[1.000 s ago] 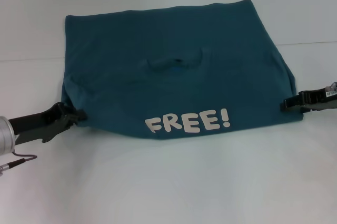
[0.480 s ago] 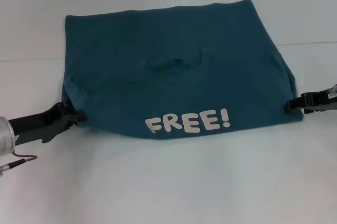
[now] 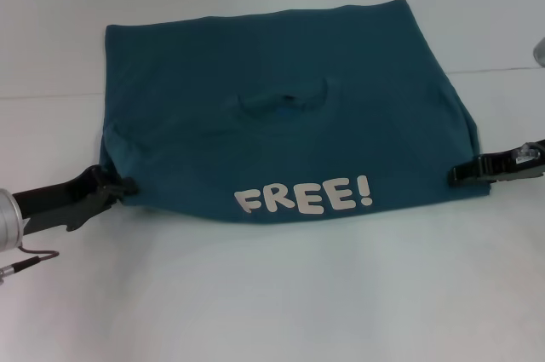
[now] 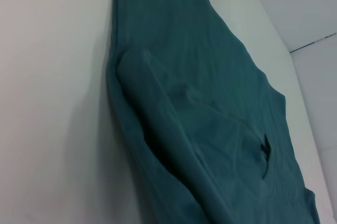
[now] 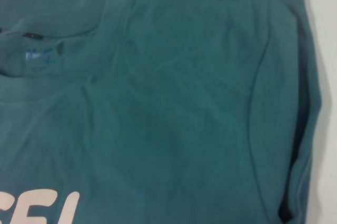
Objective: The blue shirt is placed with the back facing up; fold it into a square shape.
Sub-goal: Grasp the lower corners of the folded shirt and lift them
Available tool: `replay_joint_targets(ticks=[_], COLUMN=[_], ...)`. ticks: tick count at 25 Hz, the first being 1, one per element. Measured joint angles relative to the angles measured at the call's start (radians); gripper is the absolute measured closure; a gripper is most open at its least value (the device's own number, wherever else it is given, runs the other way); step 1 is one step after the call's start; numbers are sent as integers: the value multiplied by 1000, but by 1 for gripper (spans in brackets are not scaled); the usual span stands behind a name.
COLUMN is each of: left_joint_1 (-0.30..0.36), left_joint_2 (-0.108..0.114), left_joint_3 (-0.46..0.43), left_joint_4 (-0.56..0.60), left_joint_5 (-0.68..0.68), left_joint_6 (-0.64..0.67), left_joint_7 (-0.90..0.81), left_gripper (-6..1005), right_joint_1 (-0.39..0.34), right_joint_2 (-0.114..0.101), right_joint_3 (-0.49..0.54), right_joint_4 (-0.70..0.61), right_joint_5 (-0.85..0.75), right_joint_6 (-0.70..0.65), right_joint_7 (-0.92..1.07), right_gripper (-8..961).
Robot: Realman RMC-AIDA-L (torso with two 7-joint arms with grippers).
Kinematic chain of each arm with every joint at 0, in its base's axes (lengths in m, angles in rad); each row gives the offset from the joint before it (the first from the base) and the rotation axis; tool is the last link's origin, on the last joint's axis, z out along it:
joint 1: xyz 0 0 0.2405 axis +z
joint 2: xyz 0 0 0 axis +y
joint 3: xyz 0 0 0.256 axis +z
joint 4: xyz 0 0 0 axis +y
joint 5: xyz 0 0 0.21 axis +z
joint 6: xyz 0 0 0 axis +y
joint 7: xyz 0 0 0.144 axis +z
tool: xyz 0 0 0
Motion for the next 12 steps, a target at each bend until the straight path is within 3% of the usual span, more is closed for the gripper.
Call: replay_joint_targets(ticks=[11, 12], left_joint_1=[7, 7], left_joint_2=[0, 0], left_joint_3=[-3, -3], left_joint_4=[0, 0], left_joint_5=[0, 0], left_joint_6=[1, 2], left_joint_7=[0, 0], left_gripper=[952, 952], right_joint_1=[-9, -11], right_joint_2=[2, 0], right_joint_3=[1, 1], right_joint_4=[-14, -18], right_joint_5=[9, 11], right_joint_6=[-21, -26], right_joint_7=[6, 6], right_gripper=[319, 355])
